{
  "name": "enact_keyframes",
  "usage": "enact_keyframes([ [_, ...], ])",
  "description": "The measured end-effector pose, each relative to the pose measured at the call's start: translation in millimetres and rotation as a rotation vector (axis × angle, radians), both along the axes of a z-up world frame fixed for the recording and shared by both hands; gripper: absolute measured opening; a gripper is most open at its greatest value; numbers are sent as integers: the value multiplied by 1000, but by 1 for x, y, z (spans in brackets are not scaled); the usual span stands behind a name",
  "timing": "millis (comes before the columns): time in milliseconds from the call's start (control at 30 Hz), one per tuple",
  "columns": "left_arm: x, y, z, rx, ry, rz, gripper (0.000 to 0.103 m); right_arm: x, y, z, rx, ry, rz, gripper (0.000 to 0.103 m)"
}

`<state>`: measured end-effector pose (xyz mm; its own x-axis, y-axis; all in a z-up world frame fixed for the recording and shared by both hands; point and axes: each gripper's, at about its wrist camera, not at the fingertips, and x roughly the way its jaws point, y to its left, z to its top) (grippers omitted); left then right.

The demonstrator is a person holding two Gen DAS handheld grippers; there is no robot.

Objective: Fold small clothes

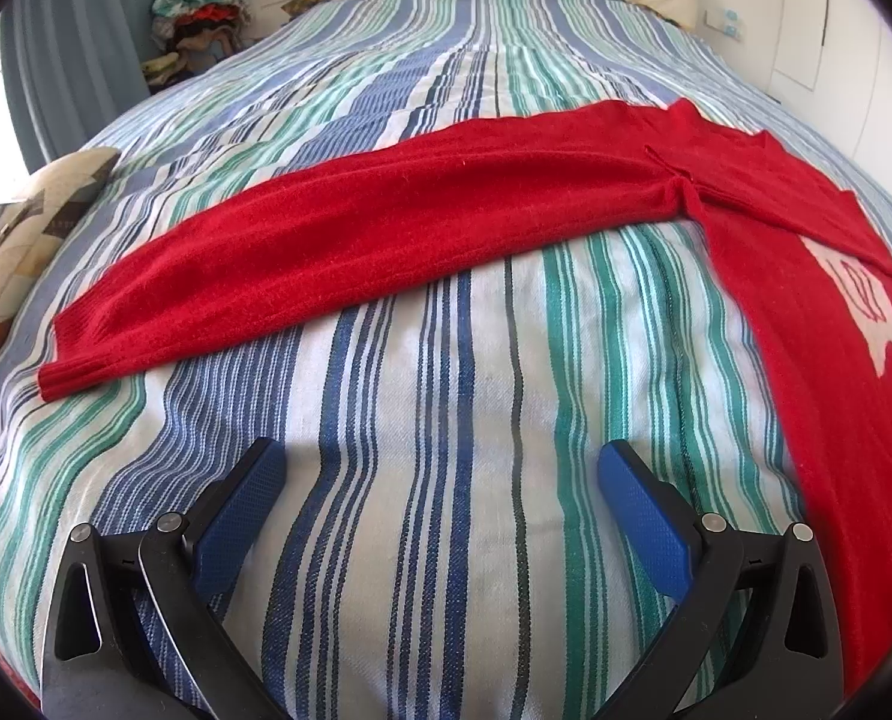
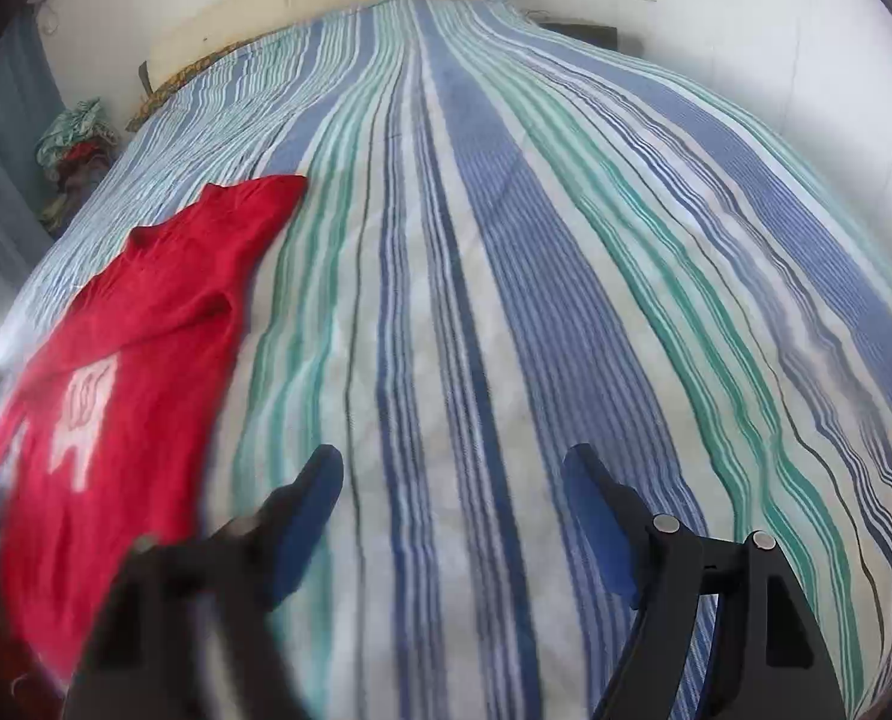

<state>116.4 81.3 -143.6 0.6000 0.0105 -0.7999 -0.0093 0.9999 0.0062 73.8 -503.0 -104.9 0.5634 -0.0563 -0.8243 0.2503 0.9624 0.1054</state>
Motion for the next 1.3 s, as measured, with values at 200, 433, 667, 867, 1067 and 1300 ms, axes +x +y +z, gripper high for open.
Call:
enact_keyframes([
  [200, 0, 3, 1, -29, 35, 9, 103, -17, -29, -21, 149, -17, -117, 84],
  [433, 0, 5, 3, -56, 54, 19, 103, -5, 0, -34, 1, 31, -35, 102],
  [667, -10, 35, 32, -298, 92, 49, 102, -8, 1, -37, -1, 22, -33, 103],
  [867, 1, 134, 51, -531, 85, 328, 97, -8, 1, -37, 1, 19, -31, 103],
  [1067, 11, 229, 20, -722, 178, 615, 62, -8, 2, -37, -2, 17, -32, 103],
  [1300, 42, 228, 2, -690, 182, 560, 56, -5, 3, -37, -11, 18, -32, 103],
])
